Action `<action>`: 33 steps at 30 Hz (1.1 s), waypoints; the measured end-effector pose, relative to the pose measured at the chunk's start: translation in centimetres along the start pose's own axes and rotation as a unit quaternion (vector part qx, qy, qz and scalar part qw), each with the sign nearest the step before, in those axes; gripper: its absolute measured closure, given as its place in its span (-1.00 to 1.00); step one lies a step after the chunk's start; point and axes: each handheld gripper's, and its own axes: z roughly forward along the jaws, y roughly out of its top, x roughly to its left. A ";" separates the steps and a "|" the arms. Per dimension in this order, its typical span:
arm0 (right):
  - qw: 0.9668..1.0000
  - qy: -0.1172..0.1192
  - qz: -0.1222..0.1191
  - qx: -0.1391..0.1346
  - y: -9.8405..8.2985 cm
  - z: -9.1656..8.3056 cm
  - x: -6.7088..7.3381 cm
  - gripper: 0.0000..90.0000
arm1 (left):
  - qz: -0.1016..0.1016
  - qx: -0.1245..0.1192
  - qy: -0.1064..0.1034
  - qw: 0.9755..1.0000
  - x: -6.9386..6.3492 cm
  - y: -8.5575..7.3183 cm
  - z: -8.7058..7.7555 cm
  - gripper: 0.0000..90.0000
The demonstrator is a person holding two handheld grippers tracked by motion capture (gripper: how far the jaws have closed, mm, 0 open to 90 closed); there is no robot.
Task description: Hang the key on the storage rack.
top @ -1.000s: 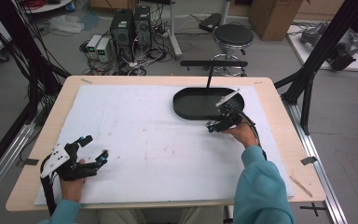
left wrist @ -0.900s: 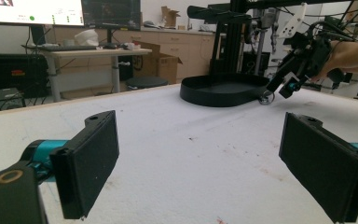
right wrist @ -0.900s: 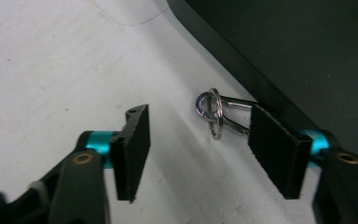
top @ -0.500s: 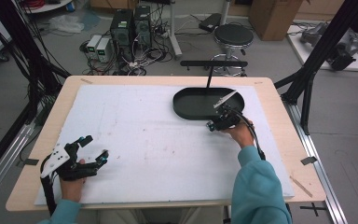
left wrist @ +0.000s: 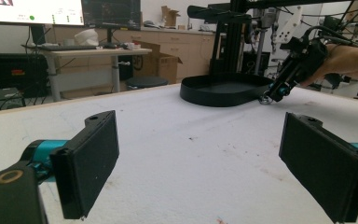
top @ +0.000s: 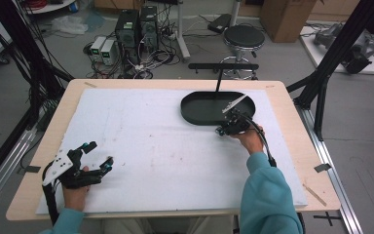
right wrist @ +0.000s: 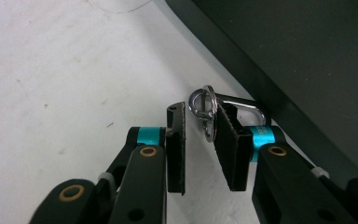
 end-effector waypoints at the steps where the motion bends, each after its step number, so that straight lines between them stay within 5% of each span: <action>1: 1.000 0.000 0.000 0.000 0.0 0.0 0.0 0.67 | 0.000 0.000 0.000 1.000 0.0 0.0 0.0 -0.73; 33: 1.000 -0.007 0.017 -0.004 0.1 -0.7 0.0 0.98 | -0.001 0.001 0.000 1.000 0.0 0.0 0.0 -0.73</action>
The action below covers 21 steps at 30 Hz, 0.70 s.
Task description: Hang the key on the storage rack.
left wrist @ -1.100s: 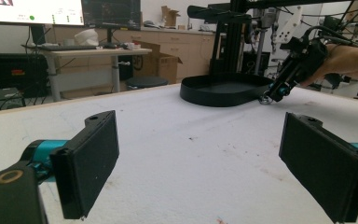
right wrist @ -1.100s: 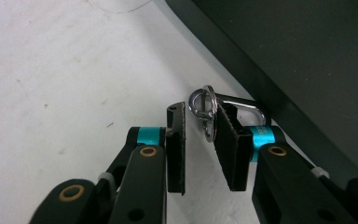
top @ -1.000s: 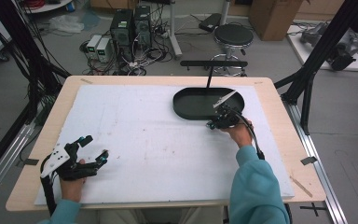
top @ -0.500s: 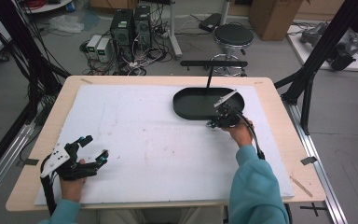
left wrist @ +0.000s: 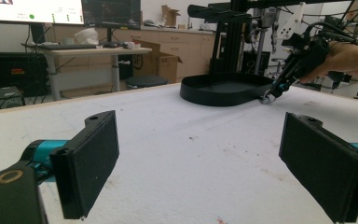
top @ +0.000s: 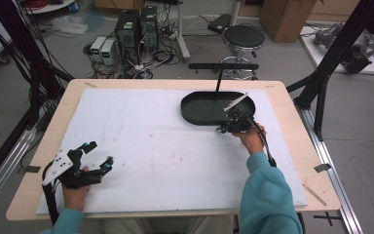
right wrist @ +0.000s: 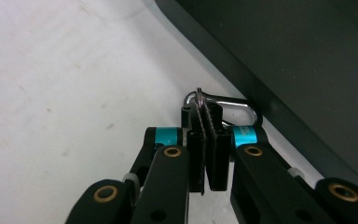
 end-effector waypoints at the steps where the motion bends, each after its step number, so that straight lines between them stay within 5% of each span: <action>1: 1.000 0.001 0.004 -0.007 0.0 -0.1 0.0 0.98 | 0.000 0.000 0.000 1.000 0.0 0.0 0.0 -0.73; 10: 0.997 0.012 0.006 -0.078 0.2 -2.7 -0.1 0.98 | 0.001 0.000 0.000 1.000 0.0 0.0 0.0 -0.73; 21: 0.992 0.000 0.008 -0.128 1.1 -6.7 -0.6 0.98 | 0.000 0.000 0.001 1.000 0.0 0.0 0.0 -0.73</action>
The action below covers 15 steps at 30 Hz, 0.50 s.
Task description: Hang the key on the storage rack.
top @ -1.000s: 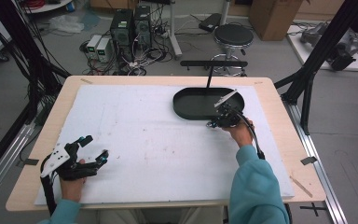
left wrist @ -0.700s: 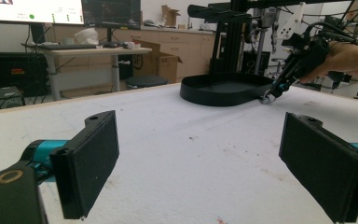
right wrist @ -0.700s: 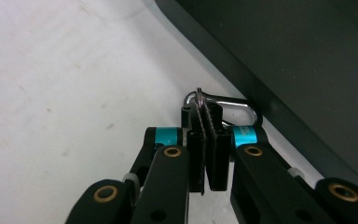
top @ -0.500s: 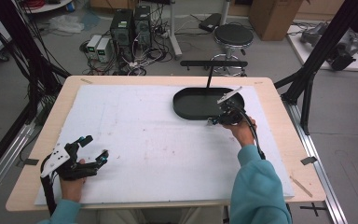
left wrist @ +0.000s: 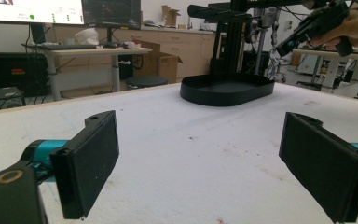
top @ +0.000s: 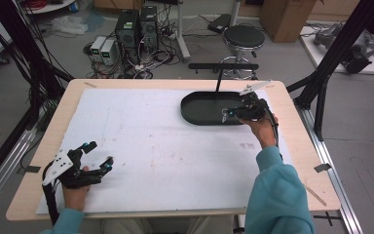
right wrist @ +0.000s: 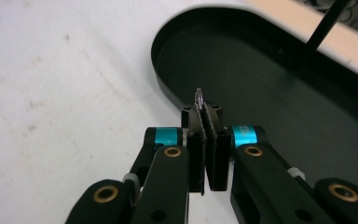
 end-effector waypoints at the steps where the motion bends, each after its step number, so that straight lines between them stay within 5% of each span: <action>1: 1.000 -0.001 -0.001 -0.006 0.3 -0.3 -0.1 0.98 | 0.000 0.000 0.000 1.000 0.0 0.0 0.0 -0.73; 15: 0.998 -0.028 0.000 -0.049 4.0 -4.0 -1.9 0.98 | -0.001 0.001 0.001 1.000 0.0 0.0 0.0 -0.73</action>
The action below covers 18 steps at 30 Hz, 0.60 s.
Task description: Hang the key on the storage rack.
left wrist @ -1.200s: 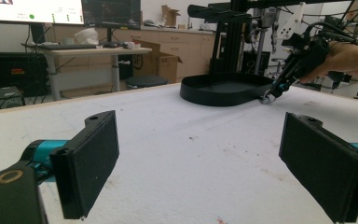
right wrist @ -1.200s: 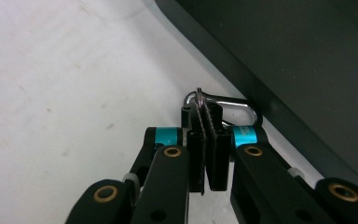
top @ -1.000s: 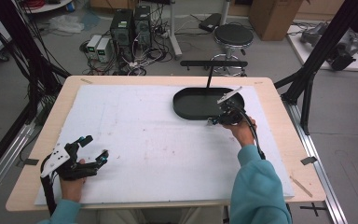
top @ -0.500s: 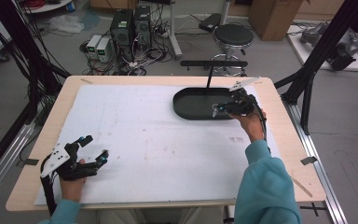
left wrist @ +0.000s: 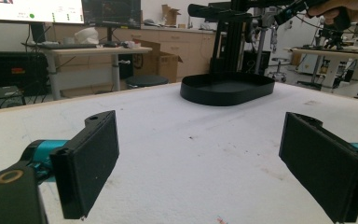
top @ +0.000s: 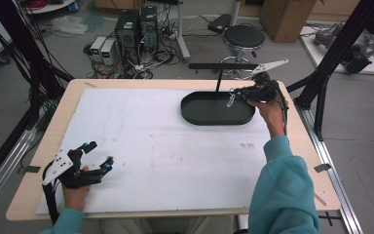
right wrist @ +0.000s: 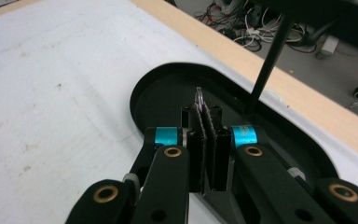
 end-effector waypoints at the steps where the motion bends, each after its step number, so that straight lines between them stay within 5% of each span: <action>1: 1.000 -0.002 -0.002 -0.001 0.3 -0.1 -0.2 0.98 | 0.000 0.001 0.000 1.000 0.0 0.0 0.0 -0.73; 18: 1.000 -0.012 0.003 -0.004 4.1 -0.6 -3.0 0.98 | 0.000 0.000 0.001 1.000 0.0 0.0 0.0 -0.73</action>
